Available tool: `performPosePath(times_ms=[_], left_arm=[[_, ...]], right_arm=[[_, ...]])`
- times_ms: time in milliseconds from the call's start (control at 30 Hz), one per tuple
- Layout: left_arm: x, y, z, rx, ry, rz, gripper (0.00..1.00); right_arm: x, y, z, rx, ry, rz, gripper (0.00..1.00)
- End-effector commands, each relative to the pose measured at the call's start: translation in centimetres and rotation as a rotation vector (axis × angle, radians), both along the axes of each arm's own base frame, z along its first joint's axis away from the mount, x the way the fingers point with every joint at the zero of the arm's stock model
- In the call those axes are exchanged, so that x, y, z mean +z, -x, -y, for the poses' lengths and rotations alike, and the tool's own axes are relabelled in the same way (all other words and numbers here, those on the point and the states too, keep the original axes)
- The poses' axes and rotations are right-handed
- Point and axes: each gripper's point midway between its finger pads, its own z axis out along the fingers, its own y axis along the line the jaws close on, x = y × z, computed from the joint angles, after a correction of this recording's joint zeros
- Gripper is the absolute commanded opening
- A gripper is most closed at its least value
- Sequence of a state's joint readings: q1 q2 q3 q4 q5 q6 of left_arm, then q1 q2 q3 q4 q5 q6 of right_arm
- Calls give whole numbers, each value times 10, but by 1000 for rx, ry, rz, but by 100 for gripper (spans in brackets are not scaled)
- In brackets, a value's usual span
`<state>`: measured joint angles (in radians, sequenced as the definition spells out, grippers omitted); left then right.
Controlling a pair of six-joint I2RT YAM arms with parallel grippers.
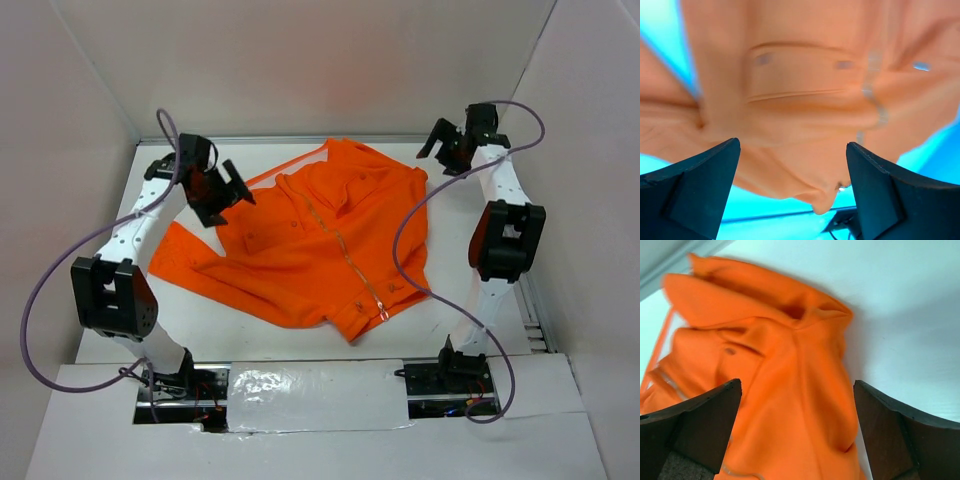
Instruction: Zip up the jacket
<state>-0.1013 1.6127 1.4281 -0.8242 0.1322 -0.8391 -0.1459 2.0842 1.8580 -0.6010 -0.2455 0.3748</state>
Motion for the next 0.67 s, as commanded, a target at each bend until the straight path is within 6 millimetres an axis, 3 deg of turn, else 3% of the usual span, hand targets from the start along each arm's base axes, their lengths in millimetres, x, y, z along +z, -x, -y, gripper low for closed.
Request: performPosePath(times_ms=[0, 33, 67, 133, 167, 200, 233, 267, 300, 333, 367, 400, 433, 500, 533, 567, 600, 633], left_arm=[[29, -24, 16, -151, -24, 132, 99], [23, -35, 27, -189, 4, 138, 99], [32, -48, 33, -217, 10, 177, 99], [25, -57, 46, -249, 37, 142, 99], [37, -64, 55, -289, 47, 185, 99], [39, -66, 62, -307, 53, 207, 99], [52, -66, 65, -319, 63, 253, 99], [62, -68, 69, -332, 79, 304, 99], [82, -63, 67, -323, 80, 360, 99], [90, -62, 64, -317, 74, 390, 99], [91, -61, 60, -297, 51, 409, 99], [108, -52, 55, -285, 42, 450, 99], [105, -47, 52, -280, 25, 443, 99], [121, -34, 47, -265, 17, 482, 99], [121, -30, 44, -256, 12, 485, 99], [118, -25, 42, -252, 6, 478, 99], [125, -20, 37, -233, -1, 498, 99], [120, -17, 35, -231, -3, 486, 99]], right_arm=[[74, 1, -22, 93, 99, 188, 100], [72, 4, -27, 108, 126, 172, 100], [71, 5, -45, 146, 142, 166, 100], [69, 9, -49, 133, 189, 136, 100], [79, 12, -51, 135, 184, 158, 100], [75, 18, -67, 156, 163, 154, 100], [102, 20, -79, 183, 105, 248, 100], [111, 24, -85, 202, 77, 279, 100], [114, 29, -87, 205, 54, 299, 100], [128, 31, -90, 208, 40, 343, 100], [150, 37, -90, 190, 26, 389, 100], [165, 46, -91, 191, 25, 429, 100], [170, 50, -91, 193, 27, 442, 100], [173, 58, -89, 182, 33, 447, 100], [182, 65, -89, 183, 34, 468, 100], [172, 67, -87, 162, 32, 449, 100], [177, 71, -87, 168, 34, 465, 100], [184, 75, -88, 178, 40, 487, 100]])
